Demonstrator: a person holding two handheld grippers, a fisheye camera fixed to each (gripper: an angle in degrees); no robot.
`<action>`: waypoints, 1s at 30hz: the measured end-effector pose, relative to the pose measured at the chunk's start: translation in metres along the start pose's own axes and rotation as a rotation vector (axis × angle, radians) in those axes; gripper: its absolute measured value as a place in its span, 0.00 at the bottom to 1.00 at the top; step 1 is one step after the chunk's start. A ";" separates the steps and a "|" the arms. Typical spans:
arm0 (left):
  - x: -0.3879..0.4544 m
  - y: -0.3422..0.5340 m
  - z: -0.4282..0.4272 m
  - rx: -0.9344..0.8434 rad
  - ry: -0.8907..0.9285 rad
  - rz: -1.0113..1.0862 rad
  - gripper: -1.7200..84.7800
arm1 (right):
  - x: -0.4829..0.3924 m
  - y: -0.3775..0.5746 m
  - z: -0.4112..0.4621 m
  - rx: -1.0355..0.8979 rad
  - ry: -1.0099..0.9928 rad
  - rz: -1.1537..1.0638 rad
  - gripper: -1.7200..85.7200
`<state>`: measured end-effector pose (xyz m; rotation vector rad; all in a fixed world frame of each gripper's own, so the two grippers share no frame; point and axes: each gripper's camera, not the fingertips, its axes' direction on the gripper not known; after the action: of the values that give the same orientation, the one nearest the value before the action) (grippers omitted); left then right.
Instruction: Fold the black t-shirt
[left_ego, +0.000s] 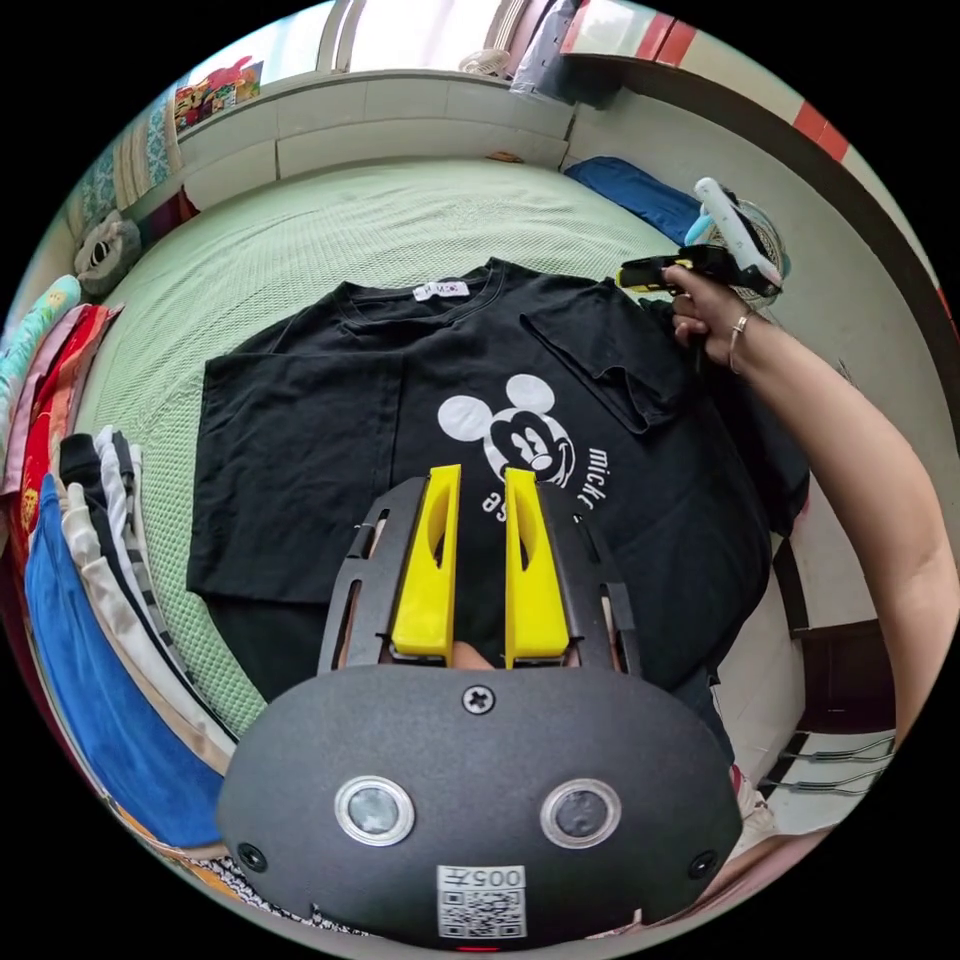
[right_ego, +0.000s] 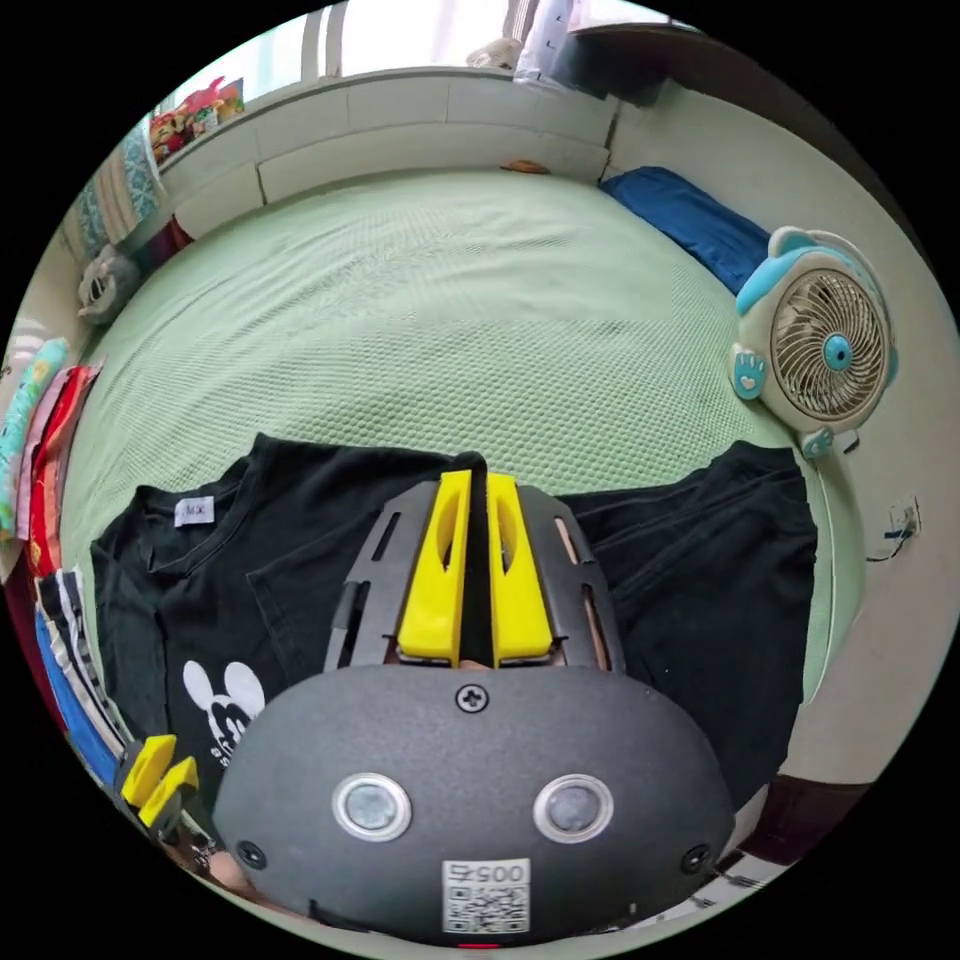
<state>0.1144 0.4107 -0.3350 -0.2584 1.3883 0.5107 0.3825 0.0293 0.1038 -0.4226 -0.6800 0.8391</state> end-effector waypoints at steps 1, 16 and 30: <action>0.000 0.000 0.000 -0.001 0.000 0.001 0.12 | 0.002 0.007 -0.009 0.035 -0.028 -0.017 0.06; 0.019 0.020 -0.025 0.019 -0.033 0.033 0.11 | -0.046 0.168 -0.041 0.012 -0.145 -0.286 0.05; 0.003 0.032 -0.043 0.011 -0.036 0.011 0.11 | -0.060 0.209 -0.051 0.042 -0.123 -0.291 0.07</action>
<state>0.0623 0.4190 -0.3416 -0.2317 1.3582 0.5143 0.2773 0.1046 -0.0785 -0.2279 -0.8147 0.6048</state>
